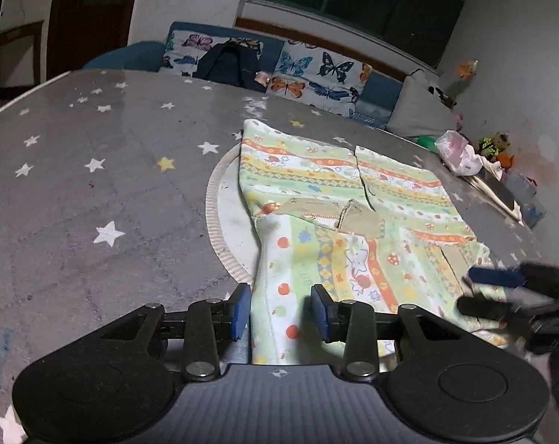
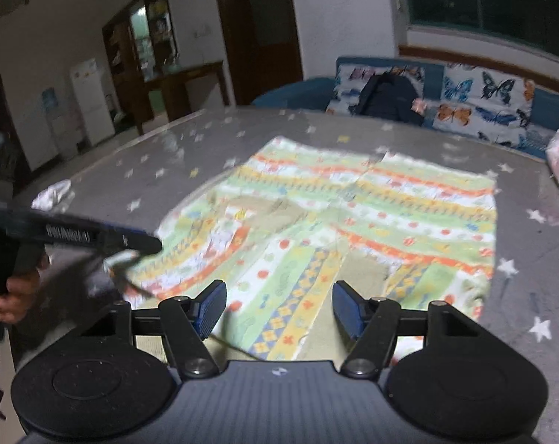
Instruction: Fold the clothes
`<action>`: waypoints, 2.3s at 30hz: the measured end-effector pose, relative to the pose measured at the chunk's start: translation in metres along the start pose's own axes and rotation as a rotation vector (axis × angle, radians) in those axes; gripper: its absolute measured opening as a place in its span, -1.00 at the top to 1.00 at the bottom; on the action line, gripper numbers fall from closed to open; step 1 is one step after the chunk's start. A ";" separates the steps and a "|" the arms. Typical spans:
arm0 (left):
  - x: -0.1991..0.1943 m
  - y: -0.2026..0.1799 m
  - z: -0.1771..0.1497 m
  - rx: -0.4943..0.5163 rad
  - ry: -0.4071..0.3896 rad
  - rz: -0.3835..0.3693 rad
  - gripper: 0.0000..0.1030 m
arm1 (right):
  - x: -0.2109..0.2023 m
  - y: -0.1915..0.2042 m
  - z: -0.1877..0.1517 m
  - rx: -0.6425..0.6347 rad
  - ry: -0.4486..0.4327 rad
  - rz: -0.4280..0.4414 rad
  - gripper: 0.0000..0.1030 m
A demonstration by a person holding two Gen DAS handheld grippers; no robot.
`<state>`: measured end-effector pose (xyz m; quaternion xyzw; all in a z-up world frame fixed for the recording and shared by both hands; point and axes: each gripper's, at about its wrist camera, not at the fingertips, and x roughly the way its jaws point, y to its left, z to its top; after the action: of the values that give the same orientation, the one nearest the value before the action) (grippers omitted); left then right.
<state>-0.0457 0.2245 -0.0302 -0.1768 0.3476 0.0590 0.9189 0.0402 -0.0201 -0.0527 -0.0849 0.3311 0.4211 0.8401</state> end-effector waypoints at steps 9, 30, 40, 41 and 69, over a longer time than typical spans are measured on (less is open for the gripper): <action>0.017 -0.029 0.035 0.058 -0.038 -0.087 0.25 | 0.006 -0.004 0.014 -0.015 -0.001 -0.020 -0.26; 0.030 -0.041 0.027 0.137 -0.001 -0.049 0.23 | 0.008 -0.009 0.010 -0.042 0.034 -0.051 -0.27; 0.024 -0.071 -0.008 0.288 0.033 -0.018 0.11 | -0.002 0.006 -0.006 -0.135 0.059 -0.084 -0.30; 0.020 -0.072 -0.008 0.286 0.031 -0.023 0.09 | -0.006 0.007 -0.005 -0.145 0.051 -0.088 -0.34; -0.016 -0.090 -0.044 0.125 0.233 -0.089 0.50 | -0.076 0.000 -0.054 -0.247 0.043 -0.198 -0.76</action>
<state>-0.0636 0.1250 -0.0247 -0.1399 0.4469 -0.0247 0.8832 -0.0185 -0.0920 -0.0459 -0.2287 0.2846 0.3716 0.8536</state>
